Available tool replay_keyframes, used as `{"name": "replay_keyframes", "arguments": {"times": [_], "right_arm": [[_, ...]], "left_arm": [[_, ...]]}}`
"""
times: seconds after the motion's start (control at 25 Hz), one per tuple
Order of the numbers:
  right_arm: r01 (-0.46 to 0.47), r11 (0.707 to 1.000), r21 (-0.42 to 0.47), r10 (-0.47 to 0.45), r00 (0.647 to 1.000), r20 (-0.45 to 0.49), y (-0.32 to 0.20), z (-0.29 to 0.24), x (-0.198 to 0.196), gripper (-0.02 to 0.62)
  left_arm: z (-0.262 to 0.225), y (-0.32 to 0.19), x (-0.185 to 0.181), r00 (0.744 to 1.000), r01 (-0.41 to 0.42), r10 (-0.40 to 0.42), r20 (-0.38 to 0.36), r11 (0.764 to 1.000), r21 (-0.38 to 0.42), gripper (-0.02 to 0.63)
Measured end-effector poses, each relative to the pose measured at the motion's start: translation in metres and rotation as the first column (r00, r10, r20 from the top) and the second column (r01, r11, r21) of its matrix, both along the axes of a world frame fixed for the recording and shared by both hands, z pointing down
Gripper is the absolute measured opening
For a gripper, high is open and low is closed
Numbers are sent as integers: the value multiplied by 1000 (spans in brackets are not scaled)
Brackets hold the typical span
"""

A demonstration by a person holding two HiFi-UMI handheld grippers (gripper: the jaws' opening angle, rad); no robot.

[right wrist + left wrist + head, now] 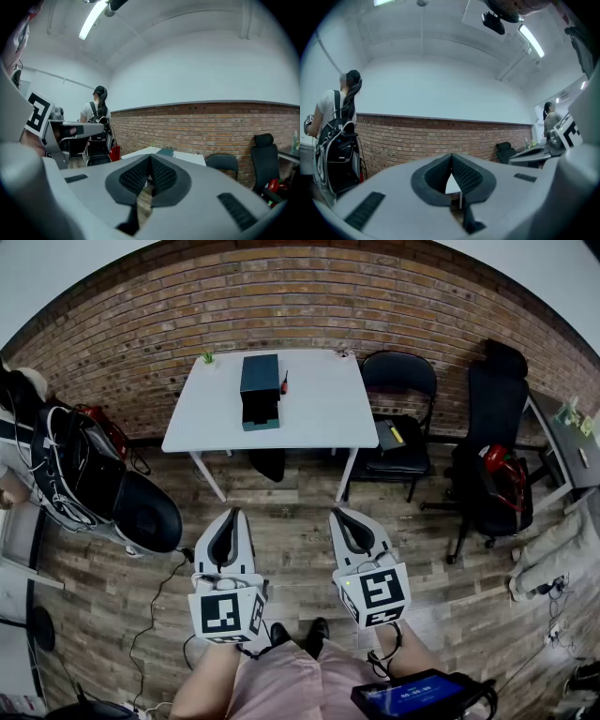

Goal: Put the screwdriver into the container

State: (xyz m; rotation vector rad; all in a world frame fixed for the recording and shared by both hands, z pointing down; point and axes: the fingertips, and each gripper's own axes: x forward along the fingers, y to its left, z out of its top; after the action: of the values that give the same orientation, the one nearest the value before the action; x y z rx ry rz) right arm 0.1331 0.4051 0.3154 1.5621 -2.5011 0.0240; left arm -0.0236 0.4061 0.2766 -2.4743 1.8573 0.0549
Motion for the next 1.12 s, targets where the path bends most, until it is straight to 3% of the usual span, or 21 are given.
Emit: {"name": "replay_keyframes", "arguments": {"times": [0.56,0.72,0.76,0.8,1.12], "right_arm": [[7,1000,-16,-7,1000,3,-8,7,29,-2],[0,1000,28,-2,998,67,-15,-4,46,4],[11,999,32,-14,997,73,-18,-6,48,103],[24,999,35,-27,997,70,-22,-8,49,163],[45,998,36,-47,998,35,-54,1,48,133]], "left_arm": [[5,0,19,999,34,-33,19,999,-15,11],[10,-3,27,998,63,-62,28,998,-24,11],[10,-5,28,997,72,-71,27,997,-22,11],[9,-7,29,996,81,-80,25,997,-21,12],[14,-32,30,995,96,-96,27,995,-25,12]]}}
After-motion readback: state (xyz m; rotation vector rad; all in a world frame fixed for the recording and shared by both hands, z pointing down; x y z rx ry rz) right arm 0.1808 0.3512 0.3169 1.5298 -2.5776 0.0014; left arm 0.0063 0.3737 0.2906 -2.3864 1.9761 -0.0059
